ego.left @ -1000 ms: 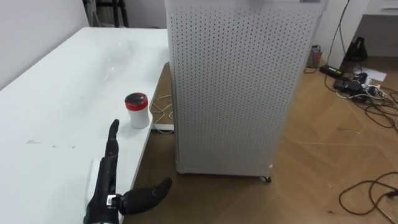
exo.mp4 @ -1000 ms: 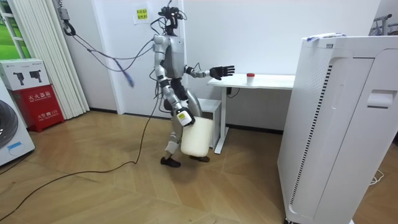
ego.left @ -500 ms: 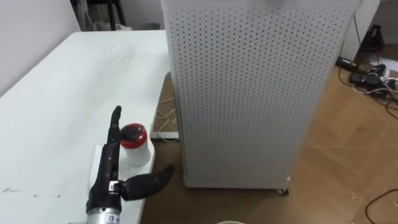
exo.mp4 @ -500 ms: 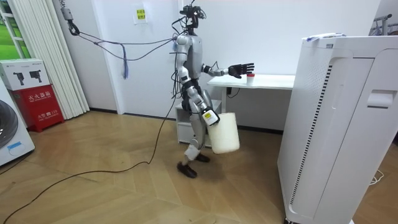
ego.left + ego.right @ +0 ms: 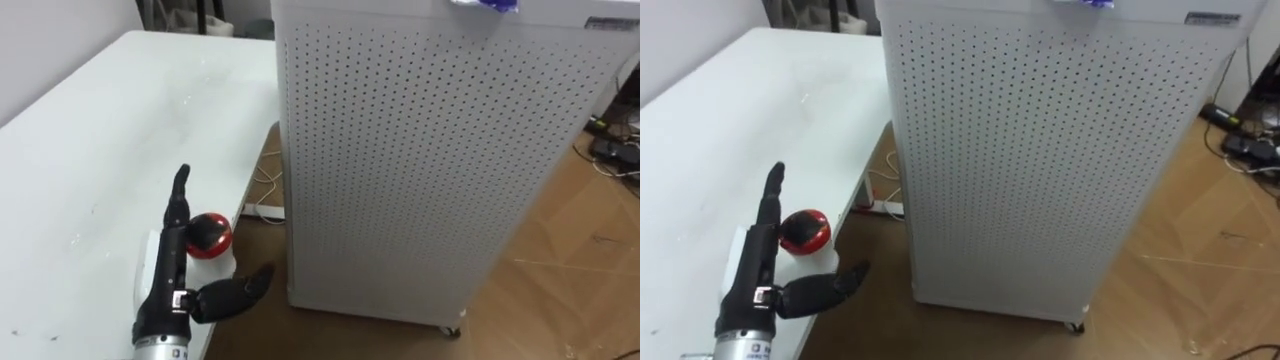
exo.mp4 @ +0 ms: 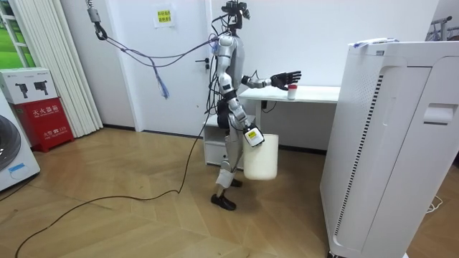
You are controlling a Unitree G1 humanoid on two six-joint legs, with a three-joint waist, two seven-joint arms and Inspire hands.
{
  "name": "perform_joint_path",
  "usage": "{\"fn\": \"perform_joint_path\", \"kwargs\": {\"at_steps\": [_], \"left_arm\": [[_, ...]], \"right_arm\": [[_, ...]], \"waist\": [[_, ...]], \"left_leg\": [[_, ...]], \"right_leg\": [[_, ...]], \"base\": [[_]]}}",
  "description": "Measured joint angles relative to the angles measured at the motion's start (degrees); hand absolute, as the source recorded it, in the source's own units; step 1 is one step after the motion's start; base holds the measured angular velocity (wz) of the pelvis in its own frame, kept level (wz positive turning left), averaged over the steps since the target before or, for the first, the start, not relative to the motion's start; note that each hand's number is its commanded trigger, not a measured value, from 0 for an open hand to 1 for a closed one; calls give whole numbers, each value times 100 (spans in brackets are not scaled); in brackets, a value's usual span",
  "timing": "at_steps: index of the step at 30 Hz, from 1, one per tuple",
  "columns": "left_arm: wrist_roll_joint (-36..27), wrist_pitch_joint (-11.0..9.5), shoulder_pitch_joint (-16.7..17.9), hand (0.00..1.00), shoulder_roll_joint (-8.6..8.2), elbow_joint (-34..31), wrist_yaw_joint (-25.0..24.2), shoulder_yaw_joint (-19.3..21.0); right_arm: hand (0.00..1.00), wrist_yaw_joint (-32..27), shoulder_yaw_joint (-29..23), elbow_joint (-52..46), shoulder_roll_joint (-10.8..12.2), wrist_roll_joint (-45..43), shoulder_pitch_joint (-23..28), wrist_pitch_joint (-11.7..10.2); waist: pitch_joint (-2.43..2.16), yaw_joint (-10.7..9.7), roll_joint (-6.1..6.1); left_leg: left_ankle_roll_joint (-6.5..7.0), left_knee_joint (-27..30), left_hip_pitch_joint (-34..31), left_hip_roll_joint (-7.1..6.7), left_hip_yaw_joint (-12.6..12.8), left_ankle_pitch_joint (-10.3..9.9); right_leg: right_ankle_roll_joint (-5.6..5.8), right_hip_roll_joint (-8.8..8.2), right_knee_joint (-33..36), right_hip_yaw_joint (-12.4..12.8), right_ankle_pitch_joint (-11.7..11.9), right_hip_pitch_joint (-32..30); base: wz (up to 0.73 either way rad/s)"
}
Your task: Pick garbage
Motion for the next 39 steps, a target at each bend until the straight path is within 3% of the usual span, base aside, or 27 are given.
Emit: {"fn": "perform_joint_path", "kwargs": {"at_steps": [5, 17, 21, 26, 33, 39], "left_arm": [[303, -3, 60, 0, 59, -199, 44, 11], [250, -3, 438, 0, 105, -199, 140, 20], [249, -3, 518, 0, 108, -198, 140, 31], [245, -3, 525, 0, 150, -198, 135, 32], [238, -3, 525, 0, 155, -189, 115, 34], [-546, 6, 552, 0, 153, 257, 120, 4]], "right_arm": [[100, 147, 2, -34, -1, -6, -7, 0], [100, 315, 1, 55, -7, -11, 57, -12], [100, 338, 1, 54, -7, -10, 101, -21], [100, 340, 4, 42, -8, -7, 110, -121], [100, 272, 6, -131, -39, -4, 107, -131], [100, 257, 67, -140, -41, -11, 134, -131]], "waist": [[-9, 86, -62], [-6, 72, -53], [-9, 83, -86], [12, 94, -212], [12, 91, -224], [5, 69, -192]], "left_leg": [[0, -85, 91, -1, -59, 0], [-26, -315, 296, -8, -310, 16], [-33, -395, 385, 7, -321, 20], [-57, -410, 459, 16, -340, 35], [-57, -406, 416, 15, -309, 35], [-58, -431, 585, 19, -345, 35]], "right_leg": [[4, 27, -246, -72, 6, 204], [8, 77, -568, -185, 16, 517], [5, 110, -657, -146, 18, 611], [4, 135, -754, -140, 18, 723], [-2, 137, -752, -137, 21, 684], [-2, 134, -750, -141, 22, 790]], "base": [[9], [9], [1], [0], [0], [-6]]}}
